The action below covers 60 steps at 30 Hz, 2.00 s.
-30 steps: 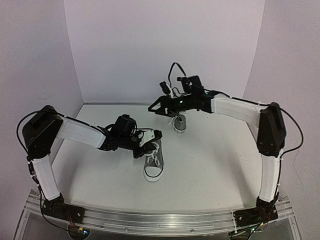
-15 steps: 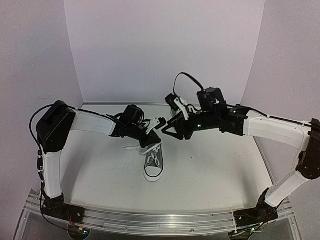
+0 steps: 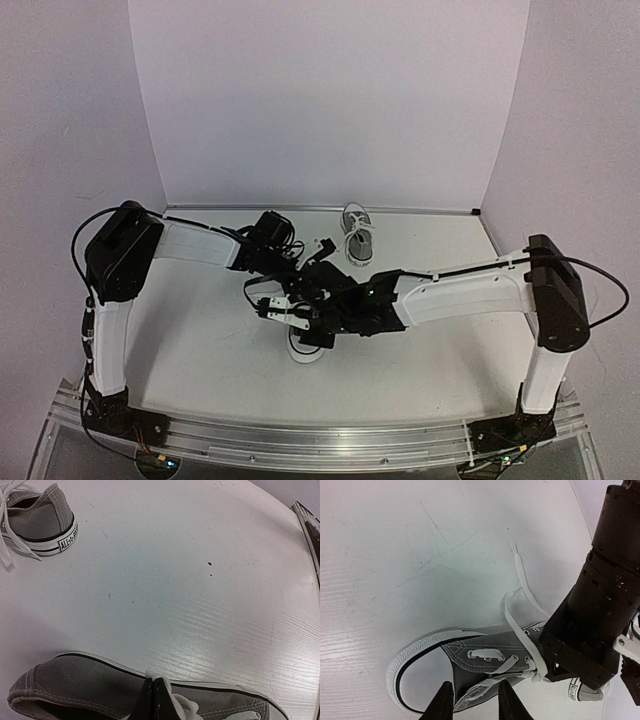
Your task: Tie the shoes
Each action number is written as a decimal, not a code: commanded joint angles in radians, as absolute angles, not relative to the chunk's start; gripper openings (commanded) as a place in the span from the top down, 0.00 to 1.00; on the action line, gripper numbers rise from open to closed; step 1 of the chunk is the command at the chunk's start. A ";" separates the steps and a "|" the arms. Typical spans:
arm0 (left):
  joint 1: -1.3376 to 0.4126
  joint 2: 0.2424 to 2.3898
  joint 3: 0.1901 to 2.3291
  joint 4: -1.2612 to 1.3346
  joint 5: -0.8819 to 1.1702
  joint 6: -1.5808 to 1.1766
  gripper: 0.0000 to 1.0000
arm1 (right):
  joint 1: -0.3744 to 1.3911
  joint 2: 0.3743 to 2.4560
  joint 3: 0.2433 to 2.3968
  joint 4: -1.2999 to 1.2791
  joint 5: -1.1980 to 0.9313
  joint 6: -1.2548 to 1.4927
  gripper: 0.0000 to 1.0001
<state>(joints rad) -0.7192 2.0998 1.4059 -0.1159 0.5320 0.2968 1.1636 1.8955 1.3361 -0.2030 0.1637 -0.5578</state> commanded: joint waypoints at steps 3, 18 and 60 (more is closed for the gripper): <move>-0.716 2.026 1.333 -0.020 0.573 0.321 1.00 | 1.130 1.819 1.340 -0.109 0.239 -0.473 0.69; -0.715 1.959 1.194 0.131 0.579 0.364 1.00 | 0.804 1.555 1.071 0.021 -0.262 -0.022 0.62; -0.699 1.815 1.031 0.253 0.548 0.532 1.00 | 0.753 1.998 1.380 -0.070 -0.544 -0.165 0.70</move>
